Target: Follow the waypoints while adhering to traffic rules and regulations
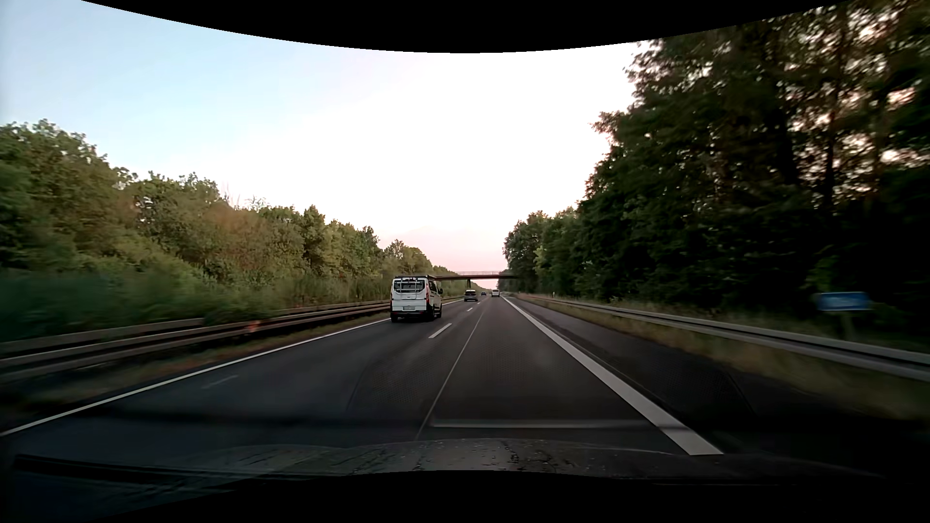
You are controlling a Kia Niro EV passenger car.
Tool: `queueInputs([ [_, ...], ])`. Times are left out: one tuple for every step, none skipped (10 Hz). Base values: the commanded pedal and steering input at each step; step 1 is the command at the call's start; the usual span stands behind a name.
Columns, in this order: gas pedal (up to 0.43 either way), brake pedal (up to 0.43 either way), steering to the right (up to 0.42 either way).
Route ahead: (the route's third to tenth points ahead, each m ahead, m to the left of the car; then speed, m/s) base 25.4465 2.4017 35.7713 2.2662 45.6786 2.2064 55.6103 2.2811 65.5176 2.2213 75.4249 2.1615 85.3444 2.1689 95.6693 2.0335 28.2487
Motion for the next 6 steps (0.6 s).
queueInputs([
  [0.287,0.000,-0.004],
  [0.287,0.000,-0.003],
  [0.287,0.000,-0.003],
  [0.287,0.000,-0.003],
  [0.287,0.000,-0.003],
  [0.287,0.000,-0.003],
])
